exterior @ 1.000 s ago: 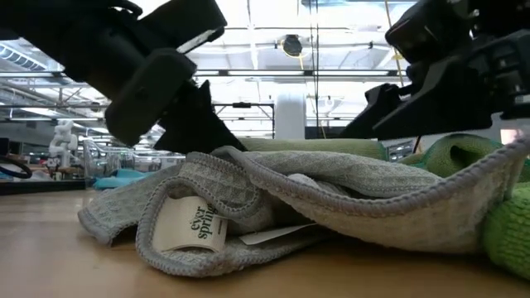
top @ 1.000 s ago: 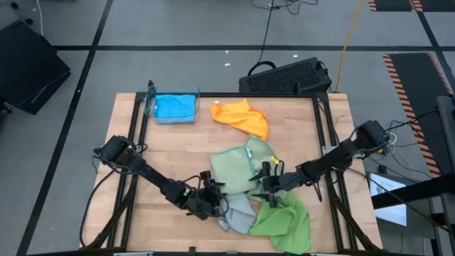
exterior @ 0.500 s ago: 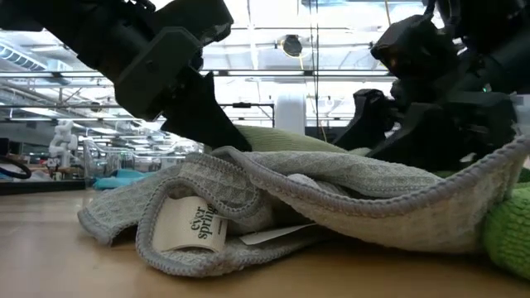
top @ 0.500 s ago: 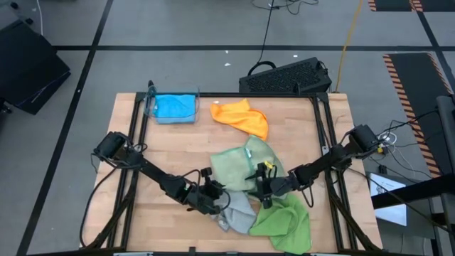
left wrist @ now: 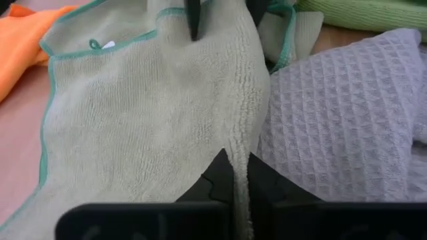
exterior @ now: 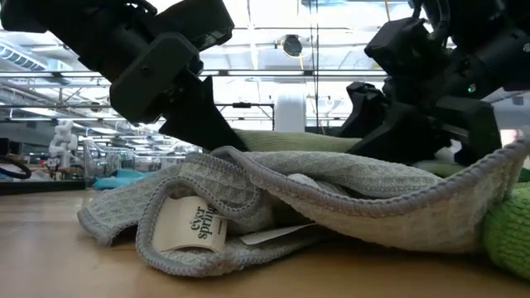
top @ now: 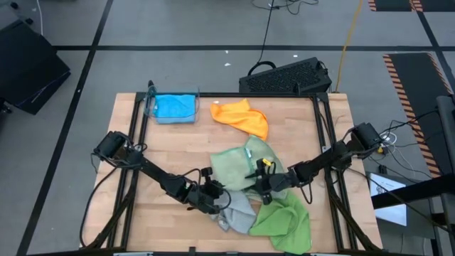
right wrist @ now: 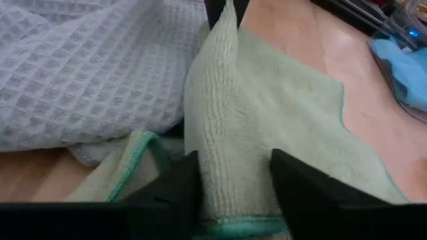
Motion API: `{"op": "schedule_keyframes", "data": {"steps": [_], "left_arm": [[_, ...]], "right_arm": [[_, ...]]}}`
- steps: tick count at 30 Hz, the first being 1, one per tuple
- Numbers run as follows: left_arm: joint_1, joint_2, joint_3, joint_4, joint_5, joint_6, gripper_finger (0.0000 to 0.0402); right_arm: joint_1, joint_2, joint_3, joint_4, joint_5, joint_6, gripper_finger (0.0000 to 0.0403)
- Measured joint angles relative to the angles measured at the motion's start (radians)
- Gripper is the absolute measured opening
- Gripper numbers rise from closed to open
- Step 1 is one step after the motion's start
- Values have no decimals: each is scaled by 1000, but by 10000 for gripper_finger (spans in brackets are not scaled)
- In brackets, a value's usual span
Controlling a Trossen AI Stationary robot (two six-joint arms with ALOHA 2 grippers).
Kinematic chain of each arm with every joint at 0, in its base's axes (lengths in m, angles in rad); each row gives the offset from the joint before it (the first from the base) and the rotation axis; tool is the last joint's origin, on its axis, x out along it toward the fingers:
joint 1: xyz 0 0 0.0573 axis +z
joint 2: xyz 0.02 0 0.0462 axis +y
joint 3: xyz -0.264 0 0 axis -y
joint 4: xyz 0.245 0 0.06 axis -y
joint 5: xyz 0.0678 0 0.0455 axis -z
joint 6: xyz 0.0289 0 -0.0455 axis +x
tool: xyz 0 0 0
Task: Fold microfiber towels
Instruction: Fold the left light green microfiber cloth
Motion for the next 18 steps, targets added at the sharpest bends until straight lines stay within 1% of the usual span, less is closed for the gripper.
{"op": "schedule_keyframes", "data": {"steps": [3, 5, 6, 7, 11, 15, 17, 18], "left_arm": [[3, 0, 0, -14, -1, -24, 9], [2, 0, 0, -20, -28, -37, 26], [-1, 0, 0, -19, -55, -46, 40], [-6, 0, 0, -14, -86, -48, 57], [-40, 0, 25, 8, -164, -2, 143], [-45, 13, 27, 44, -171, 10, 227], [-37, 35, 26, 31, -156, 5, 254], [-32, 43, 24, 21, -147, 4, 261]], "right_arm": [[-8, 0, 0, 0, -23, -6, 77], [-14, 0, 0, 0, -52, -3, 29], [-16, 0, 0, 0, -56, 3, 16], [-18, 0, 0, 0, -59, 10, 11], [-33, 0, 0, 1, -81, 63, 22], [-43, 0, 0, 4, -84, 90, 13], [-48, 0, 0, 15, -88, 90, 6], [-52, 0, 0, 18, -99, 93, 6]]}}
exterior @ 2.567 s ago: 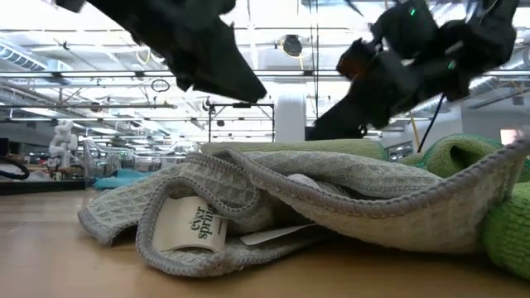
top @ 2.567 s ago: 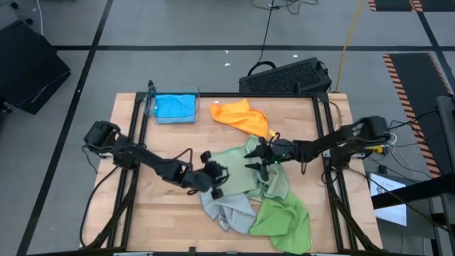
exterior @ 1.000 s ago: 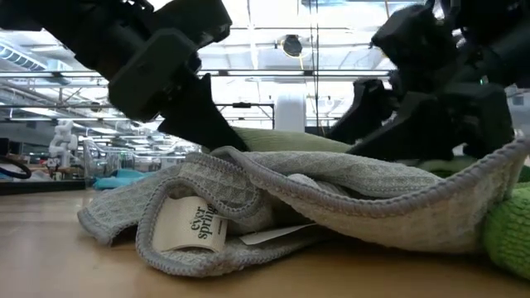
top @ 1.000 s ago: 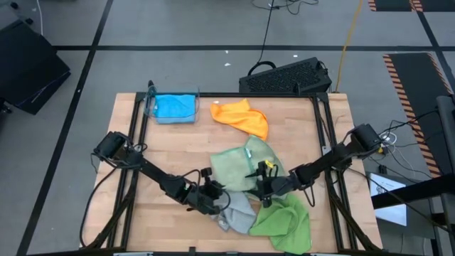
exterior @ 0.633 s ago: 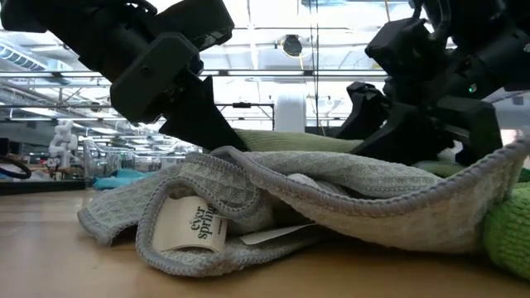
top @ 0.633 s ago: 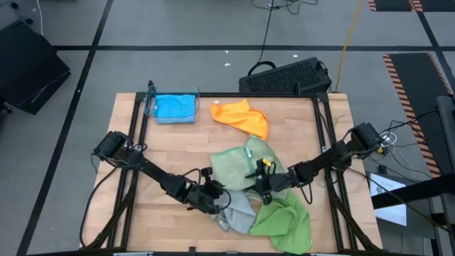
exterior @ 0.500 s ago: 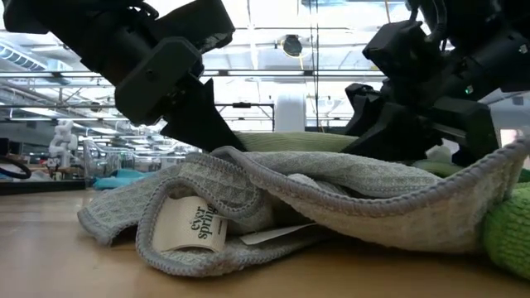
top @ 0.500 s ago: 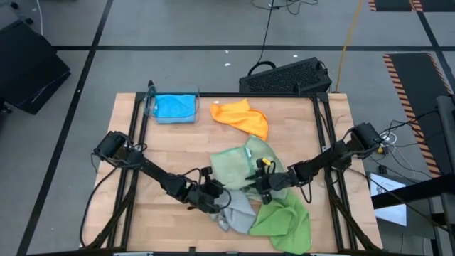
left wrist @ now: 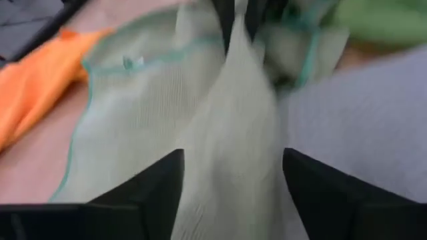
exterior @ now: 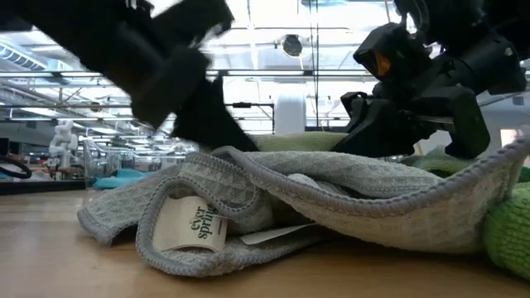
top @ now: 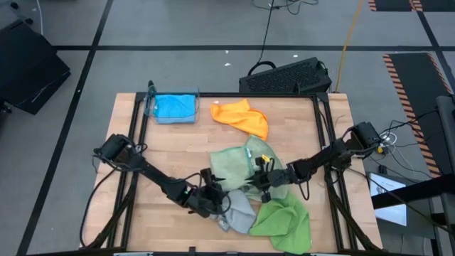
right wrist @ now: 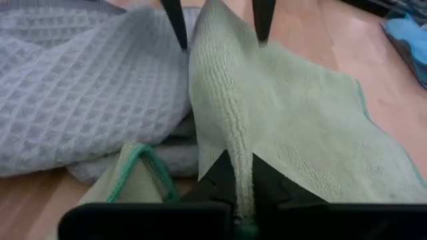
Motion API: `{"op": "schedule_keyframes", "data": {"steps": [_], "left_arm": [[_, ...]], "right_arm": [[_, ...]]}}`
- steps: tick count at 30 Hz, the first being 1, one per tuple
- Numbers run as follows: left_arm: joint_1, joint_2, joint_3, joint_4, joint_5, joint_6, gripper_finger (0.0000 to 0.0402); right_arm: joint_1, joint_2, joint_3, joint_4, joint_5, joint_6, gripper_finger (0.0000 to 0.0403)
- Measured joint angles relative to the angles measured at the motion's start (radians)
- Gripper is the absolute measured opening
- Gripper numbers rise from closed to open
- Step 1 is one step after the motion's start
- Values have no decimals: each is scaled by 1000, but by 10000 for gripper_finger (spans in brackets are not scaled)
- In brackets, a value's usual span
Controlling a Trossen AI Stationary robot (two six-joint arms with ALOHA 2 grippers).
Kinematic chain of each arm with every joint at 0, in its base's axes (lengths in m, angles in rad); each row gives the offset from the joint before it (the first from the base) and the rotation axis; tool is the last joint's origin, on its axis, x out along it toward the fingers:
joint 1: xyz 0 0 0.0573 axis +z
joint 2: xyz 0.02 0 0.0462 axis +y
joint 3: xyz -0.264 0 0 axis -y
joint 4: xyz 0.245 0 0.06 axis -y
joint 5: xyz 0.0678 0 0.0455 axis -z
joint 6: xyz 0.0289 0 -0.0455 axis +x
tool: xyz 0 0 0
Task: Fold microfiber towels
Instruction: Fold the left light green microfiber cloth
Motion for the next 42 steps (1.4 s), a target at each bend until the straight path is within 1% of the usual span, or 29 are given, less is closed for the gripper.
{"op": "schedule_keyframes", "data": {"steps": [1, 3, 5, 8, 9, 10, 12, 14, 18, 19, 23, 25, 26, 29, 31, 34, 38, 42], "left_arm": [[4, 6, 0, 2, 16, -1, 261], [5, 7, 0, 3, 12, 1, 236], [5, 4, 1, 9, 0, 11, 180], [2, -29, 1, -15, 16, 18, 60], [3, -44, 1, -22, 34, 6, 31], [5, -62, 2, -36, 49, -11, 20], [5, -102, 2, -72, 62, -27, 22], [6, -136, 2, -67, 69, -30, 24], [17, -208, 4, -67, 164, -6, 11], [21, -225, 4, -83, 170, -5, 8], [48, -268, 4, -175, 114, -8, 16], [69, -279, 3, -241, 106, -32, 22], [86, -280, 3, -256, 118, -48, 22], [134, -269, 4, -303, 187, -107, 13], [162, -255, 3, -308, 223, -124, 7], [194, -248, 2, -323, 259, -134, 12], [219, -250, 2, -375, 254, -170, 26], [241, -250, -1, -409, 251, -177, 15]], "right_arm": [[-4, 0, 2, 1, -10, 7, 6], [-10, 0, 11, -8, -34, 32, 9], [-15, 0, 24, -11, -55, 53, 10], [-19, -5, 39, -32, -72, 65, 8], [-21, -17, 42, -48, -85, 65, 8], [-26, -32, 49, -69, -94, 67, 8], [-39, -72, 59, -104, -124, 78, 8], [-55, -121, 62, -144, -170, 96, 8], [-101, -206, 65, -172, -299, 137, 8], [-116, -221, 65, -172, -323, 144, 8], [-193, -250, 65, -174, -385, 148, 7], [-240, -250, 66, -171, -411, 152, 8], [-264, -246, 66, -178, -441, 157, 8], [-325, -214, 66, -165, -533, 184, 10], [-355, -184, 65, -158, -576, 199, 10], [-393, -147, 65, -142, -602, 203, 10], [-431, -127, 65, -113, -610, 194, 10], [-454, -126, 65, -84, -607, 148, 10]]}}
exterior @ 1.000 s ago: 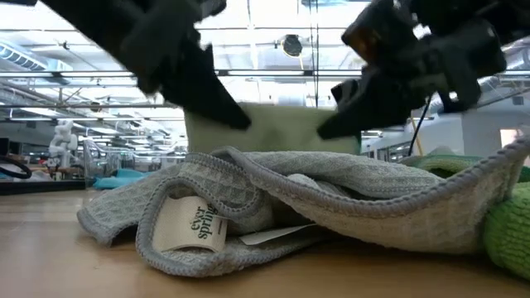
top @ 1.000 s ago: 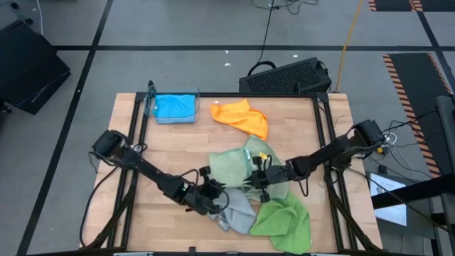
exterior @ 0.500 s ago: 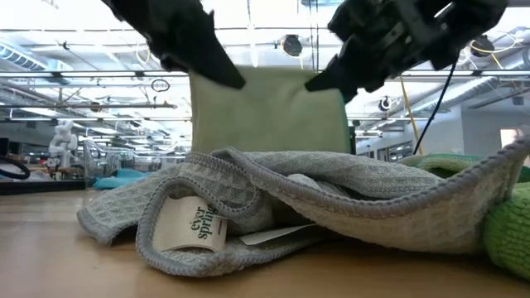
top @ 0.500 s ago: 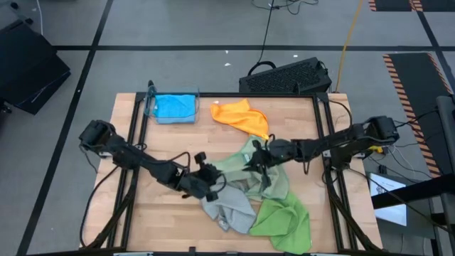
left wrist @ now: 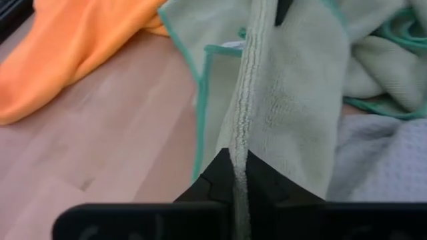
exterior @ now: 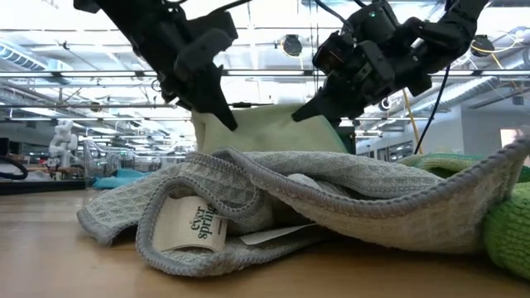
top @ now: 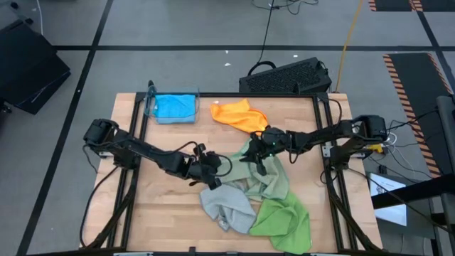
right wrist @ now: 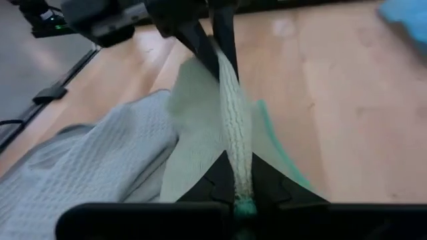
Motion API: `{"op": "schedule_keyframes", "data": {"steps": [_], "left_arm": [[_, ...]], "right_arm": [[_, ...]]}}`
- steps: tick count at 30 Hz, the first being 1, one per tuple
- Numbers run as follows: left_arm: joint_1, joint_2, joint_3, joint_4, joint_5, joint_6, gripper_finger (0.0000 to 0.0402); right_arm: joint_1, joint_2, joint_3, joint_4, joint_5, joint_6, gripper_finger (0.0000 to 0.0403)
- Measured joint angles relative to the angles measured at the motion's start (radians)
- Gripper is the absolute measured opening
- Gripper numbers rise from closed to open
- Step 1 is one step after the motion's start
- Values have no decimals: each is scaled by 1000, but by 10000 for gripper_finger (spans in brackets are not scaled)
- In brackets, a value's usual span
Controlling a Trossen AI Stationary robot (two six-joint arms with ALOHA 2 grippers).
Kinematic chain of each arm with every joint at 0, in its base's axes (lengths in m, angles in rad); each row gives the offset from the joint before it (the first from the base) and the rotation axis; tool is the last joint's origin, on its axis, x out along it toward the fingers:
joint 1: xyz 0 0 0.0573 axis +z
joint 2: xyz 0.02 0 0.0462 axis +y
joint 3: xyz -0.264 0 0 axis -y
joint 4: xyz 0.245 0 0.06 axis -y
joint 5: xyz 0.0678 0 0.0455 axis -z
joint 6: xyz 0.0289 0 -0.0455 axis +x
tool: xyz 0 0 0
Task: Fold microfiber towels
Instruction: Fold the left light green microfiber cloth
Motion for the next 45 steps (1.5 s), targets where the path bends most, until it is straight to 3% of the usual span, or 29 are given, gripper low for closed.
{"op": "schedule_keyframes", "data": {"steps": [5, 11, 15, 18, 25, 32, 36, 42, 45], "left_arm": [[30, 0, -25, 1, 25, -11, 14], [33, 1, -58, -25, 33, -60, 83], [43, -2, -65, -60, -21, -84, 128], [54, -29, -64, -53, -46, -89, 151], [42, -119, -62, 32, -98, -70, 167], [-31, -47, -110, 125, -112, -45, 168], [-36, 10, -160, 170, -137, -89, 163], [19, 46, -227, 350, -137, 48, 132], [51, 51, -264, 336, -101, 60, 120]], "right_arm": [[-23, 0, 0, -11, 8, -18, 25], [-26, 0, -2, -10, 135, -47, 99], [-10, -10, -2, 42, 51, -54, 146], [34, -5, -2, 83, 32, -59, 156], [74, 124, -1, 216, 55, -75, 106], [34, 262, 7, 228, 59, -35, 44], [23, 267, 8, 140, 59, -24, 20], [21, 249, 7, 103, 57, -32, 2], [21, 241, 8, 115, 75, -31, 4]]}}
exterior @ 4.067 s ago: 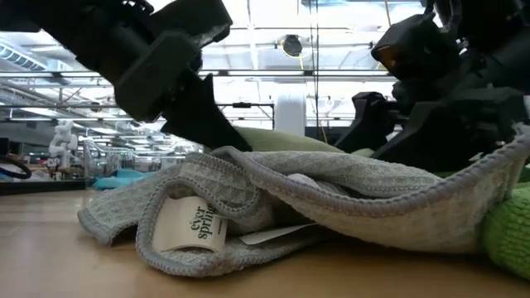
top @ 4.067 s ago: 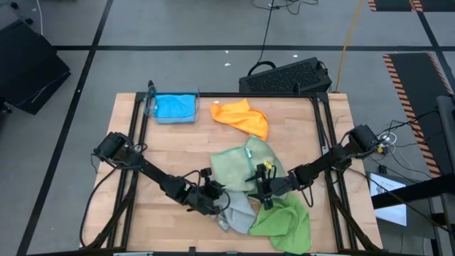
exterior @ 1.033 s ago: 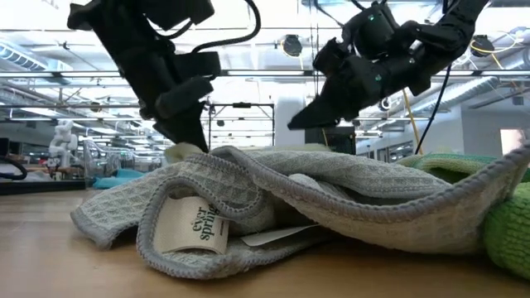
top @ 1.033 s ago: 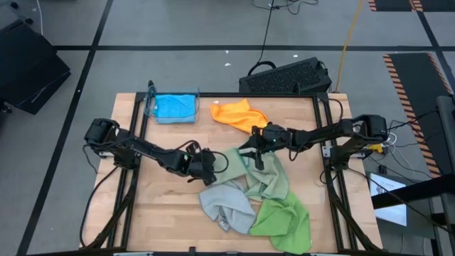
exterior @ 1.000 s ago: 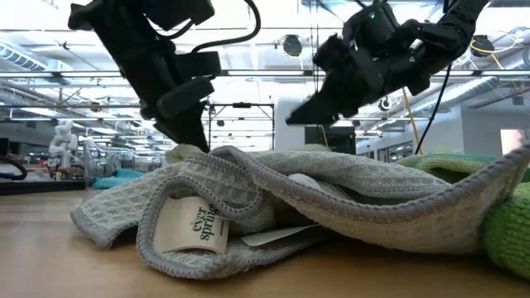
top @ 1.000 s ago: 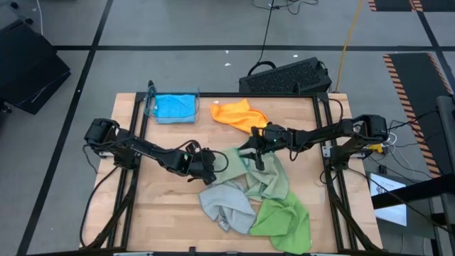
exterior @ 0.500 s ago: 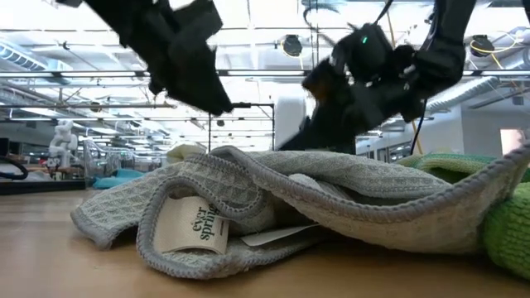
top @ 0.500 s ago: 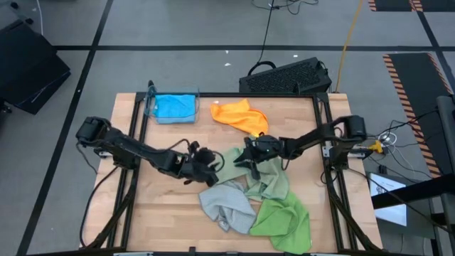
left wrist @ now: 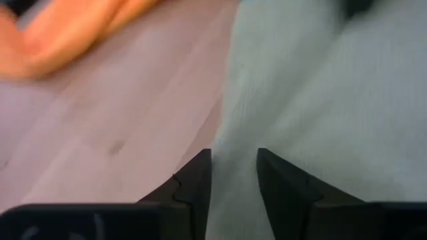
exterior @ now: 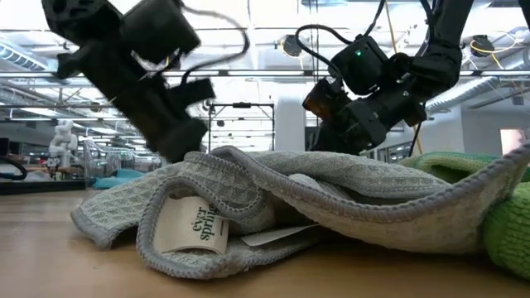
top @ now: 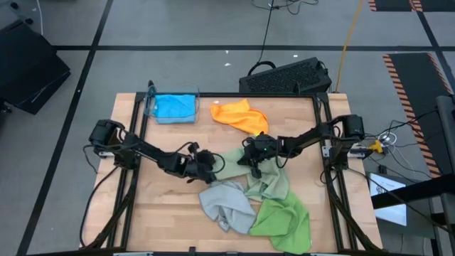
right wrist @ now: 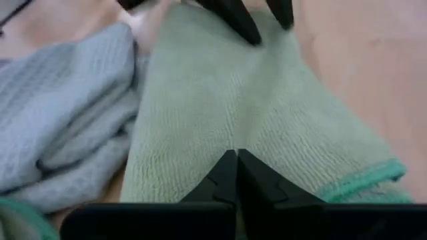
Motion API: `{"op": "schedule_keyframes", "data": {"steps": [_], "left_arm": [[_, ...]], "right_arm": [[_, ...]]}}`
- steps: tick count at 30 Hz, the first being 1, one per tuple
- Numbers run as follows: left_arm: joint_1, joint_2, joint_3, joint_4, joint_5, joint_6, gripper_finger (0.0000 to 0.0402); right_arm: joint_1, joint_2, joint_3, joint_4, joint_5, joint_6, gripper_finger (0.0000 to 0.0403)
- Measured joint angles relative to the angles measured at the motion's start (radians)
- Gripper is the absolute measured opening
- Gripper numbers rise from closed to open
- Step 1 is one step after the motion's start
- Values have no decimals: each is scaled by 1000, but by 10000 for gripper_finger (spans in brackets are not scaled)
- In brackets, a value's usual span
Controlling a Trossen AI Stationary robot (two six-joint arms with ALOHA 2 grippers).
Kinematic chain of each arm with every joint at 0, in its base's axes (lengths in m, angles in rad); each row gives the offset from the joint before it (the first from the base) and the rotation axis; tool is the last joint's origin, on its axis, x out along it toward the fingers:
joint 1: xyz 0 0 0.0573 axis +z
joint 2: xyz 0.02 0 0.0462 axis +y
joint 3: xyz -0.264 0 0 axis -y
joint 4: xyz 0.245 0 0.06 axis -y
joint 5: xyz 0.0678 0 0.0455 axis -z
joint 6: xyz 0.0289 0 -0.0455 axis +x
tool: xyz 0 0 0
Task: Fold microfiber towels
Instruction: Fold the left light green microfiber cloth, then stack the left light green microfiber cloth on top of the blue microfiber cloth
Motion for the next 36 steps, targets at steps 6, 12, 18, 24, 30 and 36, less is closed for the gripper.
{"op": "schedule_keyframes", "data": {"steps": [6, 12, 18, 24, 30, 36], "left_arm": [[5, -111, 28, -60, 31, 126, 120], [-89, -247, 34, -16, 24, 190, 120], [-253, -163, 29, -8, -116, 209, 170], [-299, -21, 33, 27, -155, 230, 272], [-259, 58, 30, 20, -195, 241, 310], [-154, 94, 29, 33, -40, 197, 279]], "right_arm": [[-15, -61, -1, -17, 7, 8, 13], [-15, -180, -7, -54, 7, 3, 29], [-15, -282, -39, -149, 10, -17, 43], [-13, -283, -74, -152, 8, 6, 45], [-6, -277, -100, -142, 42, 67, 45], [10, -278, -102, -115, 68, 79, 45]]}}
